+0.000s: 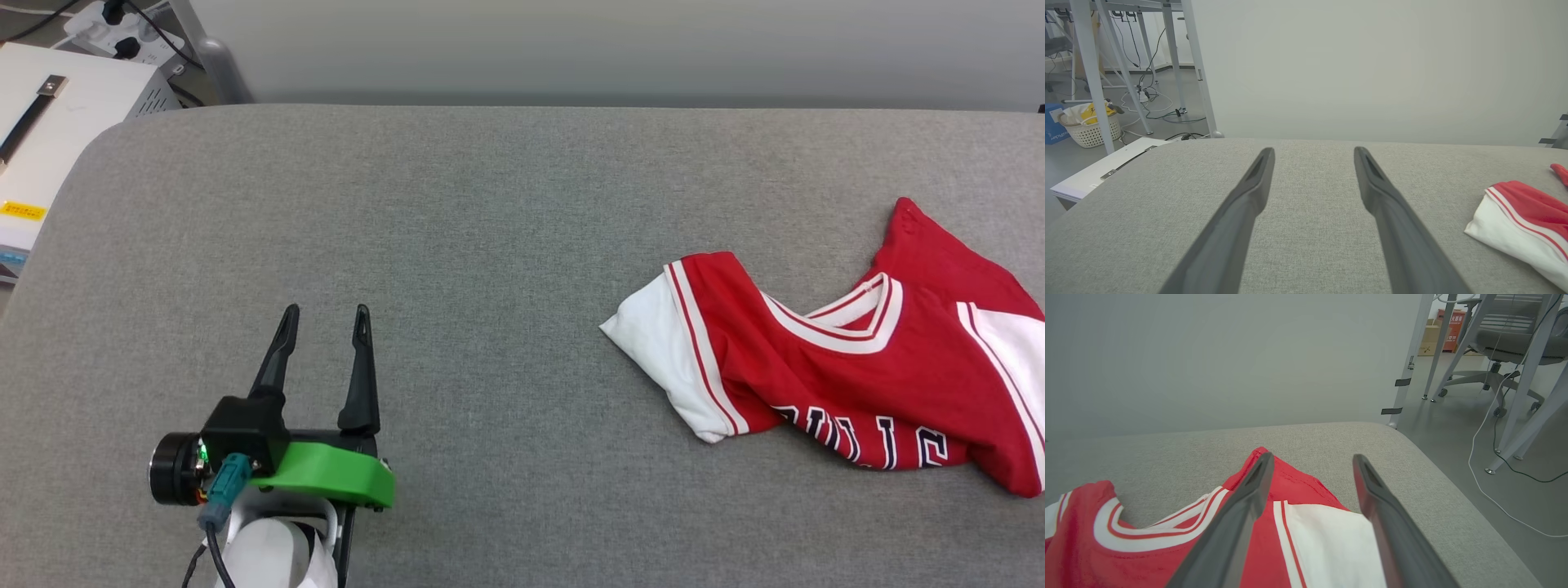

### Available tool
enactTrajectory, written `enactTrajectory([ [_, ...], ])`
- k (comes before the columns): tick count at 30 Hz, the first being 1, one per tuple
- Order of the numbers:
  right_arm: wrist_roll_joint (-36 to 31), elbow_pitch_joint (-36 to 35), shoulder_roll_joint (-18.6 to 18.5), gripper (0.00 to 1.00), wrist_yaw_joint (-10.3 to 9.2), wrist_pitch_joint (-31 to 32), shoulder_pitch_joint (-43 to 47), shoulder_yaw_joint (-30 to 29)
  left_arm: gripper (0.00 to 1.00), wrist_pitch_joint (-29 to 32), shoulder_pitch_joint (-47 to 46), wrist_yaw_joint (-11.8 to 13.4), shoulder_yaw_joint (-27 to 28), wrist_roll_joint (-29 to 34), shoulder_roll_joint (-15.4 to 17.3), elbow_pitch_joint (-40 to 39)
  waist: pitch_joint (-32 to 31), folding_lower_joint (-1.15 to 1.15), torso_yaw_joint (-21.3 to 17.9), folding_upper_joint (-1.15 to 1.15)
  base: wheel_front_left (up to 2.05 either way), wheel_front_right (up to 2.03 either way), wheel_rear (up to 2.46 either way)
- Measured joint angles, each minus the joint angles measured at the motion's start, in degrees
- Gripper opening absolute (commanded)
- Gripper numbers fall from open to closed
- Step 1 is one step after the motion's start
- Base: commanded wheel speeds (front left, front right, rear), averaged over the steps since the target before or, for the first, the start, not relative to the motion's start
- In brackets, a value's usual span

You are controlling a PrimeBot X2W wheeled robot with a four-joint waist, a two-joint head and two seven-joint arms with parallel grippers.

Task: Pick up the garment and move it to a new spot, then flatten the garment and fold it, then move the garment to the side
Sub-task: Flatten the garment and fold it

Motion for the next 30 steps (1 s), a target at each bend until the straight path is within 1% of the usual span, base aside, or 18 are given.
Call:
enactTrajectory([
  [4, -5.4, -9.2, 7.0, 1.0, 0.0, 0.0, 3.2, -1.7, 1.0, 0.0, -2.1, -2.0, 0.5, 1.0, 0.5, 0.0, -0.1, 0.0, -0.2, 0.0, 0.0, 0.0, 0.0],
  [8, -8.3, -15.0, 10.6, 1.0, 0.0, 0.0, 4.4, -0.7, 1.0, 0.0, -6.0, -4.0, -0.3, 1.3, 2.5, 0.6, 0.0, 0.0, -0.5, 0.0, 0.0, 0.0, 0.0],
  [11, -9.8, -17.9, 12.6, 1.0, 0.0, 0.0, 5.1, 1.7, 1.0, 0.0, -10.5, -5.0, -2.8, 1.2, 5.1, 1.8, 0.2, 0.0, -0.7, 0.0, 0.0, 0.0, 0.0],
  [13, -11.2, -19.6, 13.9, 1.0, 0.0, 0.0, 5.3, 4.4, 1.0, 0.0, -14.5, -5.3, -5.4, 0.6, 7.4, 3.5, 0.4, 0.0, -1.0, 0.0, 0.0, 0.0, 0.0],
  [15, -12.0, -20.8, 15.0, 1.0, 0.0, 0.0, 5.3, 6.7, 1.0, 0.0, -18.5, -5.3, -9.4, -1.1, 9.8, 5.6, 0.7, 0.0, -1.4, 0.0, 0.0, 0.0, 0.0],
  [16, -11.8, -21.1, 15.7, 1.0, 0.0, 0.0, 5.3, 8.0, 1.0, 0.1, -20.8, -5.3, -12.3, -2.8, 11.5, 6.9, 0.9, 0.0, -1.7, 0.0, 0.0, 0.0, 0.0],
  [20, -11.7, -21.1, 17.1, 1.0, 0.0, 0.0, 5.2, 12.1, 1.0, 3.8, -30.2, -5.4, -21.6, -9.4, 17.0, 10.2, 1.8, 0.0, -3.1, 0.0, 0.0, 0.0, 0.0],
  [24, -11.6, -20.8, 17.6, 1.0, 0.0, 0.0, 5.1, 14.0, 1.0, 10.8, -39.3, -5.4, -32.1, -18.0, 21.5, 11.6, 3.1, 0.0, -4.4, 0.0, 0.0, 0.0, 0.0],
  [26, -11.8, -20.6, 17.6, 1.0, 0.0, 0.0, 5.0, 14.5, 1.0, 13.8, -43.0, -5.4, -36.9, -21.5, 23.0, 11.6, 3.9, 0.0, -4.9, 0.0, 0.0, 0.0, 0.0],
  [28, -12.1, -20.4, 17.6, 1.0, 0.0, 0.0, 4.8, 14.8, 1.0, 18.7, -47.2, -5.4, -42.3, -26.0, 24.2, 11.9, 4.8, 0.0, -5.5, 0.0, 0.0, 0.0, 0.0],
  [30, -12.1, -20.2, 17.6, 1.0, 0.0, 0.0, 4.4, 15.1, 1.0, 23.6, -50.6, -5.4, -47.1, -29.9, 24.7, 12.4, 5.6, 0.0, -6.0, 0.0, 0.0, 0.0, 0.0],
])
